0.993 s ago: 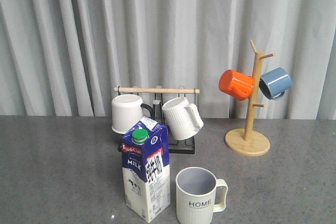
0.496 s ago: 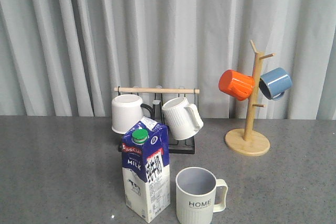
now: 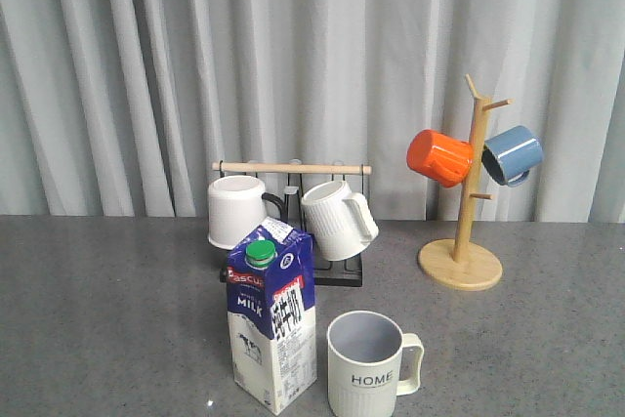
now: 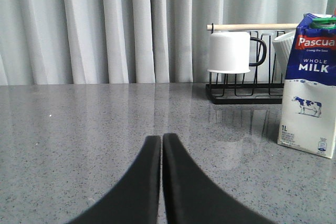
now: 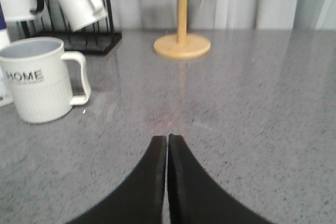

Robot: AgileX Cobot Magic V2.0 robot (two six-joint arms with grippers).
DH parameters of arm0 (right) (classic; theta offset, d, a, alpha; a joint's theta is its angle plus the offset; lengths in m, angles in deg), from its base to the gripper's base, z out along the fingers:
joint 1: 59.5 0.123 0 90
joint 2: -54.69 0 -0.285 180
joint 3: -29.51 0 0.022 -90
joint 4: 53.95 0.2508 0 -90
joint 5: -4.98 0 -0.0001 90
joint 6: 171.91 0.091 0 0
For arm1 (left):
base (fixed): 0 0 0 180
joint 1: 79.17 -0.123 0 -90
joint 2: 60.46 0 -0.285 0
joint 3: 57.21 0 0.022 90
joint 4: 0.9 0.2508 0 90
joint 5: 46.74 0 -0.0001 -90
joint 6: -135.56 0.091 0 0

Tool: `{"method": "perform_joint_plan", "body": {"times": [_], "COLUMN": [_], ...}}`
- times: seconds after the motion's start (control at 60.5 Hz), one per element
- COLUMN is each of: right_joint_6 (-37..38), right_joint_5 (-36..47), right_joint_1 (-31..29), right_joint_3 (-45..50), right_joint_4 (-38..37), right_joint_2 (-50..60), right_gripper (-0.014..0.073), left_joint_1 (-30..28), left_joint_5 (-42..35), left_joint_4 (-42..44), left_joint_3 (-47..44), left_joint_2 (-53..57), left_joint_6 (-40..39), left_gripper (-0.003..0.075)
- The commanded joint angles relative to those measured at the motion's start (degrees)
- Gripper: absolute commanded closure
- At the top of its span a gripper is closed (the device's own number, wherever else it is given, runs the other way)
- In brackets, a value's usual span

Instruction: Place milk next to cup

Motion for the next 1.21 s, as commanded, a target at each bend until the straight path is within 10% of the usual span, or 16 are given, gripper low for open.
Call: {"method": "perform_joint_plan", "body": {"times": [0.0, 1.191], "right_joint_6": [0.05, 2.17], "right_joint_5": [7.15, 15.33], "right_joint_1": [-1.20, -1.71], "right_joint_3": [0.64, 8.33], "right_joint_4": [-1.35, -1.89], "right_joint_2": [3.11, 8.87], "right_gripper": [0.0597, 0.0597], "left_joint_1": [-0.04, -0.04], "left_joint_5": [-4.47, -4.47], "left_joint_4": [-0.06, -0.06], "left_joint_3": [-1.36, -1.36], "left_joint_2": [0.73, 0.73], "left_joint_6": [-0.05, -0.05], "left_gripper": [0.0727, 0.0727]}}
